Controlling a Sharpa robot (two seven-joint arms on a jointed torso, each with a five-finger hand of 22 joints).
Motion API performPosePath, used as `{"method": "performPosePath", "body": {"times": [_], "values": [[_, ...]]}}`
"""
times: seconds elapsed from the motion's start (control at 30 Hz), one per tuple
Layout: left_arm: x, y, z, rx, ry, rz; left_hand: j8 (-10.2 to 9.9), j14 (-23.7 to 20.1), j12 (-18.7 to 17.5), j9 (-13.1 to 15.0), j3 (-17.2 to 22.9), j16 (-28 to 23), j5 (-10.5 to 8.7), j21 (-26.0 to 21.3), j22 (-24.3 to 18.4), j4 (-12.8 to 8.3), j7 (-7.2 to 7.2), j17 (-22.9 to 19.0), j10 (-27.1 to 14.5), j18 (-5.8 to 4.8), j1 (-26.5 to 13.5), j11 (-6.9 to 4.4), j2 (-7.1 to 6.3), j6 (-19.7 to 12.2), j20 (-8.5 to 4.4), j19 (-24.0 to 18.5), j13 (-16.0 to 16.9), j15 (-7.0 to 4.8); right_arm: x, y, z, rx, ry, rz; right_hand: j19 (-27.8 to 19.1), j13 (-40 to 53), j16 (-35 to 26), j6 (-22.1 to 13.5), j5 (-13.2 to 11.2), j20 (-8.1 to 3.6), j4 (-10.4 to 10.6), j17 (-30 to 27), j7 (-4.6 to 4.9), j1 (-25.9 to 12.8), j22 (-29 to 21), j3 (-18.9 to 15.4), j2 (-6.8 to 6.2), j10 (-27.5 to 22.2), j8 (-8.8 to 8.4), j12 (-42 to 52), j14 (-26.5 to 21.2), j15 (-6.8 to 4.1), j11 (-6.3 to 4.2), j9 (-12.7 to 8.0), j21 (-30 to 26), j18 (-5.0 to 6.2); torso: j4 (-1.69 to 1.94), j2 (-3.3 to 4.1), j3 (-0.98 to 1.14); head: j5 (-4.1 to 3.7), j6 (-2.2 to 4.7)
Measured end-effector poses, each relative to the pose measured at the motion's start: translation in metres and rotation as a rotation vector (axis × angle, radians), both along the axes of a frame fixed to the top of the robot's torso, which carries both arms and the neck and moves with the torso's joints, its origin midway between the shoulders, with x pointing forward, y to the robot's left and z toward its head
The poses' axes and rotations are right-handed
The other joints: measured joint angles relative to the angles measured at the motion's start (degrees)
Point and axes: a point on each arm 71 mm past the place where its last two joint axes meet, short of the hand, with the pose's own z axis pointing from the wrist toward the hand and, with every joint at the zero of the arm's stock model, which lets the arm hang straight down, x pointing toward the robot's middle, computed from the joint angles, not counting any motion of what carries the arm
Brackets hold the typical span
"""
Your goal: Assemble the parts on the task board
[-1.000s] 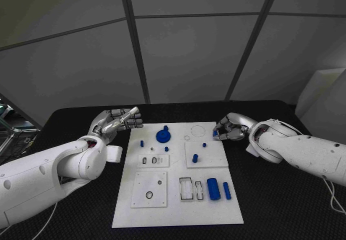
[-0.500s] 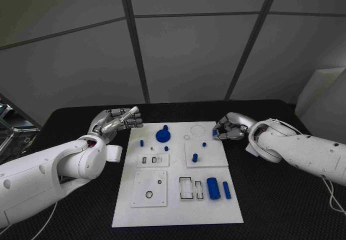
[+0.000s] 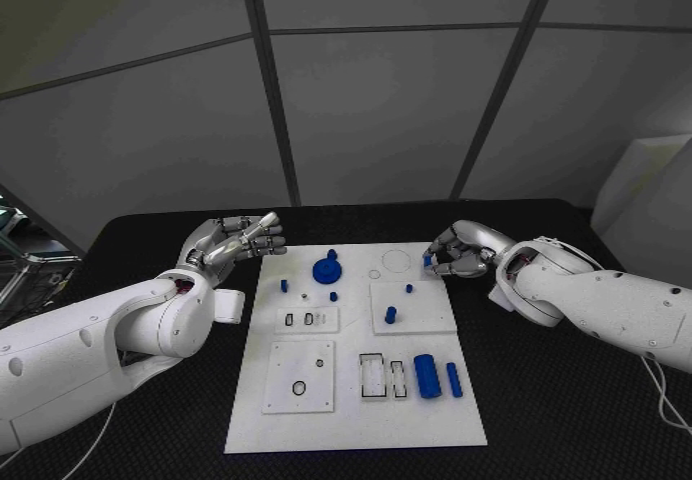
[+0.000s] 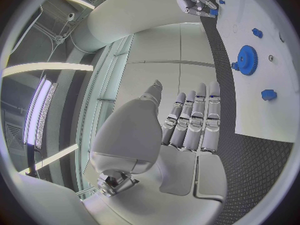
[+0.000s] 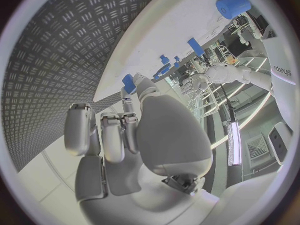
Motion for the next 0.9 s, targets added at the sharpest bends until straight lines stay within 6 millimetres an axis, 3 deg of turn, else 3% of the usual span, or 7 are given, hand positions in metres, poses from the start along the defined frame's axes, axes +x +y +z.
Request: {"method": "performPosePath", "body": {"times": [0.1,0.13,0.3,0.5,0.73,0.9], "values": [[0.000,0.001,0.000,0.001,0.001,0.001,0.0,0.0,0.0,0.0,0.0,0.0,0.00,0.0,0.0,0.0,0.00,0.0,0.0,0.00,0.0,0.00,0.00,0.0,0.00,0.0,0.0,0.00,-0.005,0.004,0.005,0.016,-0.029,0.009,0.2,0.0,0.0,0.0,0.4,-0.20,0.0,0.0,0.03,0.0,0.3,0.5,0.11,0.0,0.01,0.0,0.0,0.00,0.00,0.0,0.0,-0.22,0.00,-0.07,0.00,0.03,0.00],[0.000,0.001,0.000,0.001,0.001,0.002,0.0,0.0,0.0,0.0,0.0,0.0,0.00,0.0,0.0,0.0,0.00,0.0,0.0,0.00,0.0,0.00,0.00,0.0,0.00,0.0,0.0,0.00,-0.007,0.007,0.006,0.022,-0.038,0.014,0.2,0.0,0.0,0.0,0.4,-0.20,0.0,0.0,0.04,0.0,0.3,0.5,0.11,0.0,0.01,0.2,0.0,0.00,0.00,0.0,0.0,-0.94,0.00,-0.08,-0.01,0.03,0.04],[0.001,0.002,-0.001,0.003,0.001,0.006,0.0,0.0,0.0,0.0,0.0,0.0,0.00,0.0,0.0,0.0,0.00,0.0,0.0,0.00,0.0,0.00,0.00,0.0,0.00,0.0,0.0,0.00,-0.018,0.028,0.015,0.054,-0.071,0.056,0.2,0.0,0.0,0.0,0.4,-0.20,0.0,0.0,0.04,0.0,0.3,0.5,0.19,0.0,0.03,0.2,0.0,0.00,0.00,0.0,0.0,-0.93,-0.04,-0.30,-0.14,0.17,-0.10],[0.002,0.003,-0.002,0.004,0.002,0.010,0.0,0.0,0.0,0.0,0.0,0.0,0.00,0.0,0.0,0.0,0.00,0.0,0.0,0.00,0.0,0.00,0.00,0.0,0.00,0.0,0.0,0.00,-0.034,0.076,0.025,0.099,-0.101,0.144,0.2,0.0,0.0,0.0,0.4,-0.20,0.0,0.0,0.03,-0.1,0.3,1.1,0.28,0.0,0.05,0.2,0.0,0.01,0.01,0.0,0.0,-0.93,-0.05,-0.68,-0.24,0.79,-0.75],[0.004,0.003,-0.002,0.005,0.002,0.013,-0.2,0.0,0.0,0.0,0.0,0.0,0.00,0.0,0.0,0.0,0.00,0.1,0.0,0.00,0.0,0.00,0.00,0.0,0.00,0.0,0.0,0.00,-0.045,0.133,0.030,0.116,-0.122,0.226,0.2,0.0,0.0,0.0,-0.9,-0.20,-0.7,0.0,0.01,-0.4,-0.2,2.2,0.59,0.0,-0.49,-0.2,0.0,0.01,0.01,-0.1,0.0,-0.91,0.28,-1.17,-0.35,2.01,-1.60],[0.005,0.001,-0.003,0.005,0.003,0.011,-0.2,0.0,0.0,0.0,0.0,0.0,0.00,0.0,0.0,0.0,0.00,0.0,0.0,0.00,0.0,0.00,0.00,0.0,0.00,0.0,0.0,0.00,-0.047,0.161,0.026,0.094,-0.111,0.241,0.2,0.0,0.0,0.0,-1.8,-0.20,-0.8,0.0,-0.01,-0.6,-0.4,2.2,0.72,0.0,-0.62,-0.2,0.0,0.01,0.01,-0.1,0.0,-0.91,0.37,-1.30,-0.44,2.63,-1.79]]}}
